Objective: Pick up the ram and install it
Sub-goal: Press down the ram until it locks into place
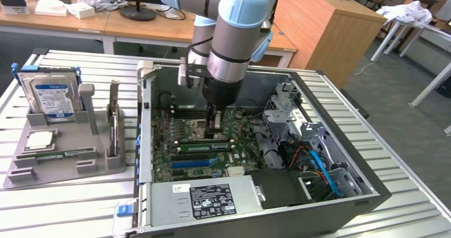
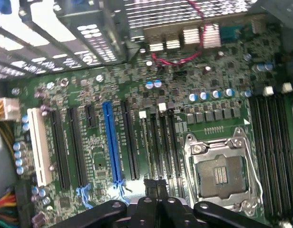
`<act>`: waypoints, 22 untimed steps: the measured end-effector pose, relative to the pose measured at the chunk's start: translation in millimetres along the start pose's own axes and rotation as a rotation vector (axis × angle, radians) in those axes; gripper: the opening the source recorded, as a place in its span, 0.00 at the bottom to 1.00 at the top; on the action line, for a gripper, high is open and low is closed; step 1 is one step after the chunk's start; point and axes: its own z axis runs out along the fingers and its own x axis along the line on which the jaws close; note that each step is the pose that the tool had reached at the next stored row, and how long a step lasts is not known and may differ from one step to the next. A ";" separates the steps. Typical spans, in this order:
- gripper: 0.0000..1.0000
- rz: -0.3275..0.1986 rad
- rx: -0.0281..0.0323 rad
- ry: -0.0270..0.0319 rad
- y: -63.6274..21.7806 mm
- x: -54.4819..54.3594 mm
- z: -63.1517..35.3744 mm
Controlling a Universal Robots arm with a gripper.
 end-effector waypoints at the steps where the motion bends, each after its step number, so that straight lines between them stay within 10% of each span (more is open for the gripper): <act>1: 0.10 0.018 -0.0004 -0.0003 0.0 0.0 0.0; 22: 0.10 0.382 -0.0067 -0.0055 0.0 0.0 0.8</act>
